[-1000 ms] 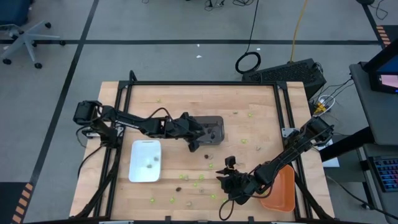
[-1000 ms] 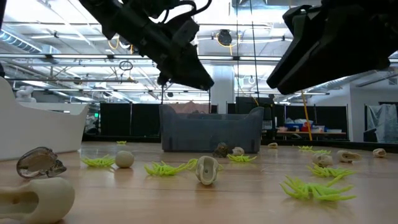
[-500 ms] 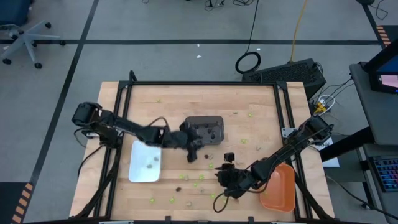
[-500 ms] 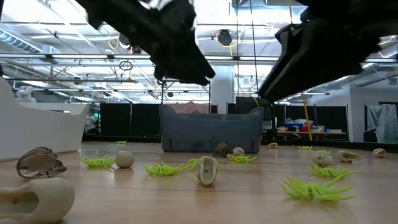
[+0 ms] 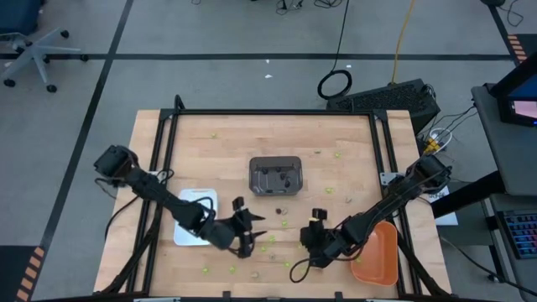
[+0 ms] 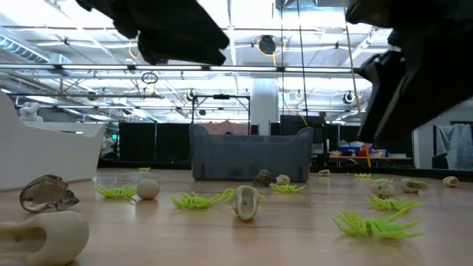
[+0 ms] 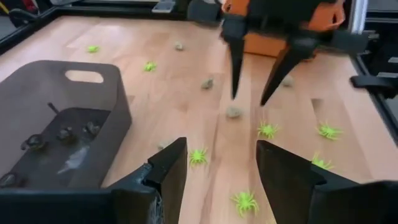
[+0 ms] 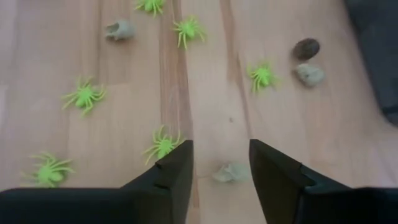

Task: Sort Halloween decoration
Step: Put the white skull toy into the white bin

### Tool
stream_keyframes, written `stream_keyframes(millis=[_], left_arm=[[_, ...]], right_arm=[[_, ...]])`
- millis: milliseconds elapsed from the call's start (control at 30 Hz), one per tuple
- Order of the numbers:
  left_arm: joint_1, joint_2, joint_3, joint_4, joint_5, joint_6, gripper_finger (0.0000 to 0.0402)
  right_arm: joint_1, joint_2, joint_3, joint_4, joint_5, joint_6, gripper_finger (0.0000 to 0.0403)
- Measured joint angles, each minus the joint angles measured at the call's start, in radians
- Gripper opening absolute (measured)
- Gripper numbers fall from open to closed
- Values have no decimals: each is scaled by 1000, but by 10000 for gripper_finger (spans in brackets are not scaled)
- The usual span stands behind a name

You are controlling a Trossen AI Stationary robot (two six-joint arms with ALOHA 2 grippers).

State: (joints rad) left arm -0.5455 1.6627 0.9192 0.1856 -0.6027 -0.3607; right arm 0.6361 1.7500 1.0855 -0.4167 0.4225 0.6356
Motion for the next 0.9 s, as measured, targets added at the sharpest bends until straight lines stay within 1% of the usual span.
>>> stream_keyframes(millis=[200, 333, 433, 500, 767, 900], left_arm=[[-40, 11, 0, 33, -43, 0, 191], [-47, 11, 0, 75, -60, 0, 191], [-46, 12, 0, 79, -61, 0, 191], [-43, 12, 0, 88, -61, 0, 191], [-43, 12, 0, 89, -61, 0, 191], [-43, 12, 0, 89, -61, 1, 191]], right_arm=[[7, 70, 0, -3, 25, 30, 183], [8, 85, -1, -24, 73, 43, 191], [7, 82, 0, -55, 78, 60, 191], [8, 84, -4, -68, 75, 62, 188], [8, 81, -77, 33, 63, 85, 160], [8, 80, -83, 37, 59, 71, 140]])
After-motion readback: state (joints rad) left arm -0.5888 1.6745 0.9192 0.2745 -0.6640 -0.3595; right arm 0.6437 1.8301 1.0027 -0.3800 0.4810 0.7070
